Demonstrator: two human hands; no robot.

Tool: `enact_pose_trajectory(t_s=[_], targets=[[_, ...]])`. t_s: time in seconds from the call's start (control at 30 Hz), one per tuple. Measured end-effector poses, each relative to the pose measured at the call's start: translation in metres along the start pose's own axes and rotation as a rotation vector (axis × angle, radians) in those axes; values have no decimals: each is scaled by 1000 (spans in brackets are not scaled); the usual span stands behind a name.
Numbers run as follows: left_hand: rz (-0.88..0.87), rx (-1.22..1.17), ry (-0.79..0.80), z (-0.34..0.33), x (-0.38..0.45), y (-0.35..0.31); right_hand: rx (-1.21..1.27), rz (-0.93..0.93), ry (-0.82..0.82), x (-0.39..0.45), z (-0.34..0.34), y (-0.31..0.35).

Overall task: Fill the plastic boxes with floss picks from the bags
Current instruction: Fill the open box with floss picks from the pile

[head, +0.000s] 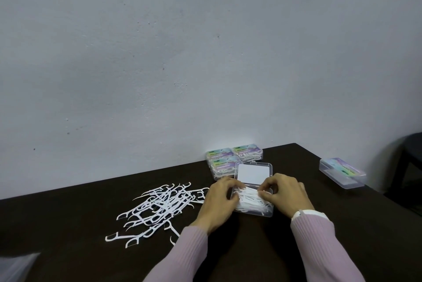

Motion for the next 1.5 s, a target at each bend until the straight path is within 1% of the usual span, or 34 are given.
enact_pose_trajectory(t_s=[0.17, 0.3, 0.57, 0.7, 0.83, 1.0, 1.07, 1.23, 1.3, 1.37, 1.43, 1.5], targets=[[4, 26, 23, 8, 1, 3, 78, 77, -3, 0, 0, 13], [-2, 33, 18, 25, -2, 6, 126, 204, -2, -4, -4, 38], [16, 80, 0, 84, -35, 32, 133, 463, 137, -37, -26, 111], [88, 119, -46, 122, -54, 58, 43, 572, 286, -69, -50, 140], [159, 234, 6, 150, -76, 82, -6, 659, 362, -92, -69, 161], [183, 310, 67, 173, -91, 98, 34, 661, 322, -89, -75, 165], [202, 326, 51, 180, -94, 107, 22, 666, 288, -82, -77, 164], [230, 266, -33, 186, -91, 114, -40, 664, 239, -59, -88, 159], [228, 259, -53, 183, -88, 112, -36, 652, 268, -48, -95, 159], [233, 272, -47, 179, -86, 113, -27, 620, 355, -40, -107, 160], [250, 279, -10, 176, -84, 114, -65, 596, 440, -35, -120, 161], [289, 264, 32, 172, -85, 114, -135, 604, 466, -31, -127, 163]])
Point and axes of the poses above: each hand's wrist, its own x-axis towards the middle knuckle, its own z-axis out of the back of the hand, y = z × x, the point moved 10 cm from there along x, towards the middle knuckle, and after that the axes turned 10 degrees about -y, right-handed, at the moved point
